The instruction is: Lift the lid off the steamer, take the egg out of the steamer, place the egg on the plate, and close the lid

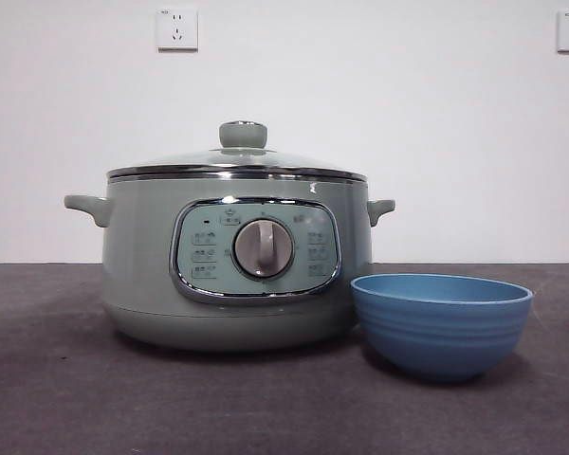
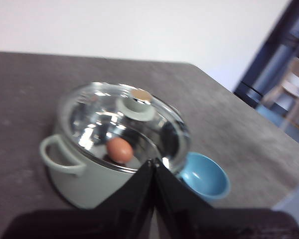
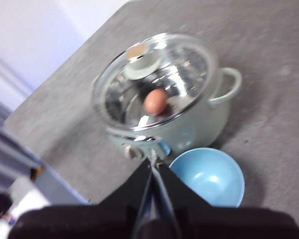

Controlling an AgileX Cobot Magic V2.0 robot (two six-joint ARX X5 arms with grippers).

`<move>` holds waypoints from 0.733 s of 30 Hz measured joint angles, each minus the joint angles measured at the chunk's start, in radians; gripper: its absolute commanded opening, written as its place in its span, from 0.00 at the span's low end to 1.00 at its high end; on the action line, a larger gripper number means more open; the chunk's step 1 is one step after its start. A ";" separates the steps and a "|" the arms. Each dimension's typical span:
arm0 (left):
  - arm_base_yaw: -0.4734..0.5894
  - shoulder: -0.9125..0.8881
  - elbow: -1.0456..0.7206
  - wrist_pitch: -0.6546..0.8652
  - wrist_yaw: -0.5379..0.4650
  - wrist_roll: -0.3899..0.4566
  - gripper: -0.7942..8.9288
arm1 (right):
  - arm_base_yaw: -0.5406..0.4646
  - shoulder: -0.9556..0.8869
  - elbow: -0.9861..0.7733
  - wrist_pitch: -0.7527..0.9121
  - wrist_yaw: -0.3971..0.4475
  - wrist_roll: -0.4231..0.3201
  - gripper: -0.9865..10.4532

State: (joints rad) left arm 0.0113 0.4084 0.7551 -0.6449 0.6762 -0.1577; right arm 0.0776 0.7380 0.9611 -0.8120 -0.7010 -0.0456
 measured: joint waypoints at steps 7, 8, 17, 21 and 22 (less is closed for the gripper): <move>-0.019 0.061 0.037 -0.084 0.052 0.044 0.07 | 0.077 0.051 0.039 -0.053 0.000 -0.035 0.08; -0.025 0.062 0.037 -0.090 0.052 0.046 0.07 | 0.090 0.055 0.039 -0.056 0.005 -0.036 0.08; -0.054 0.064 0.037 -0.087 0.053 0.062 0.44 | 0.146 0.061 0.039 -0.055 0.050 -0.042 0.39; -0.055 0.067 0.037 -0.082 0.053 0.062 0.60 | 0.146 0.061 0.039 -0.055 0.050 -0.040 0.53; -0.056 0.070 0.037 -0.079 0.053 0.062 0.60 | 0.146 0.061 0.039 -0.055 0.050 -0.038 0.53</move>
State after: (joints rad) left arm -0.0444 0.4782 0.7918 -0.7235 0.7292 -0.0959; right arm 0.2234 0.7994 1.0000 -0.8673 -0.6510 -0.0837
